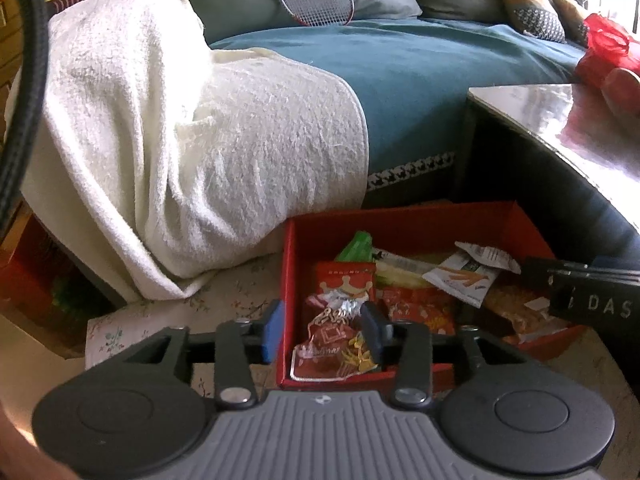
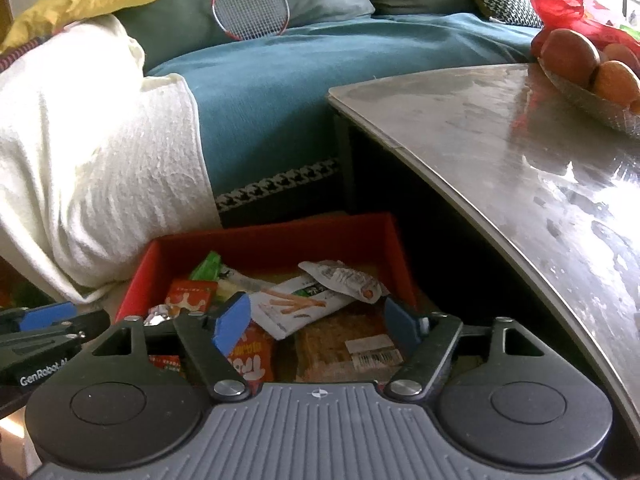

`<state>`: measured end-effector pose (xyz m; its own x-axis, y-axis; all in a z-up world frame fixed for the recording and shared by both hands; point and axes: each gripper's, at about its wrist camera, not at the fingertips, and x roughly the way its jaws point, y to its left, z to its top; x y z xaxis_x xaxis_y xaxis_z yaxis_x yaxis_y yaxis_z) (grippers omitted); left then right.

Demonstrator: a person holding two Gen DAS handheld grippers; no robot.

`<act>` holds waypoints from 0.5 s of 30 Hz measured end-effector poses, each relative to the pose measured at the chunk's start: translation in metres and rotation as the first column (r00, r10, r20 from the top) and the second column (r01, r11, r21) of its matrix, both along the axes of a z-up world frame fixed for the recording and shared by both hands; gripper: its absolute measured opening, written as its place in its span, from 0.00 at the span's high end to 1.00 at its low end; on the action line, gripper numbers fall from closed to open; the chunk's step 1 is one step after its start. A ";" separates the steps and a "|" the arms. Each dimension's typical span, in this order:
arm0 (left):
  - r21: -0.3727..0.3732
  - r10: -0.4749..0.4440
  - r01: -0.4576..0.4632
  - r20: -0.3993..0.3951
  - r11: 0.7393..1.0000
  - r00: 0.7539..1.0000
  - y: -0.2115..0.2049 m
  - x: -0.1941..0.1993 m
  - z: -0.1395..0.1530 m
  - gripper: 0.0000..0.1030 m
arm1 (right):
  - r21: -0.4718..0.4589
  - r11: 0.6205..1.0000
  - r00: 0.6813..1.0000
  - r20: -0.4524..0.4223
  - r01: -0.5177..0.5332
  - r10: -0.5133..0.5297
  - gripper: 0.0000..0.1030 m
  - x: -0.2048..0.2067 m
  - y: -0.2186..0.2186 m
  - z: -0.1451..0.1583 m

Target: Organize snacks

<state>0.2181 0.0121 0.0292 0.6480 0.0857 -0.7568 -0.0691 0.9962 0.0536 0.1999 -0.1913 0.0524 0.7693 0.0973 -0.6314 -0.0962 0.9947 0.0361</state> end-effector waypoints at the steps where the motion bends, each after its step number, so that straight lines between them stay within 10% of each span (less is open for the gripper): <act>1: 0.002 0.001 -0.001 -0.003 1.000 1.000 0.000 -0.001 0.000 0.60 | 0.000 1.000 1.000 0.001 0.000 0.000 0.18 -0.001 0.000 0.001; 15: -0.029 0.011 -0.011 -0.015 1.000 1.000 0.005 -0.040 0.010 0.50 | -0.027 1.000 1.000 0.004 -0.011 0.011 0.14 -0.042 0.008 0.003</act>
